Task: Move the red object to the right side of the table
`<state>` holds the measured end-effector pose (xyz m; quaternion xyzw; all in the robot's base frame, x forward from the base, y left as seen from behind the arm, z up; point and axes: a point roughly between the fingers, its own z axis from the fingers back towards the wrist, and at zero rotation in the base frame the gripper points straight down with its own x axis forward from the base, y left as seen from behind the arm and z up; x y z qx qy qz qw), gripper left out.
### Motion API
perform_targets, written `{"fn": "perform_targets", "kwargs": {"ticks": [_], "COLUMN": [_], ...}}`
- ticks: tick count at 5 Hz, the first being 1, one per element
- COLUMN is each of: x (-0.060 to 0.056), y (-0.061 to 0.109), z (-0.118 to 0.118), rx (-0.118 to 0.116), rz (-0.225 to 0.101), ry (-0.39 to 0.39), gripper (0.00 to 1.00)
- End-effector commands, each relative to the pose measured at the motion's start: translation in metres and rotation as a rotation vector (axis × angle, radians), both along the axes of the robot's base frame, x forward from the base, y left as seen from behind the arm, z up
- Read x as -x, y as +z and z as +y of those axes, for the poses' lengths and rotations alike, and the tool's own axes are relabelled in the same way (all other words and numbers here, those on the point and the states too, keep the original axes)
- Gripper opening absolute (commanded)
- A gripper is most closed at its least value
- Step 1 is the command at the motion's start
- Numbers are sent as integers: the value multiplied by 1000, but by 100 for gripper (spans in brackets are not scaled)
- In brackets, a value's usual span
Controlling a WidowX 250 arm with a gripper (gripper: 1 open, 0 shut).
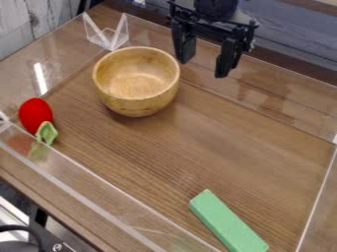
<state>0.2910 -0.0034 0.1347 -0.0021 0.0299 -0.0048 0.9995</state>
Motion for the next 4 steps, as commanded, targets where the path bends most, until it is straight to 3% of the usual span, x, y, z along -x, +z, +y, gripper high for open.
{"fn": "perform_targets", "kwargs": {"ticks": [1, 2, 3, 4], "x": [6, 18, 45, 76], "y": [-3, -11, -15, -20], "z": [14, 38, 88, 138], "rx": [-4, -8, -18, -19], "rz": [18, 57, 50, 0], "ry": [30, 78, 96, 99], "gripper": [100, 100, 100, 100]}}
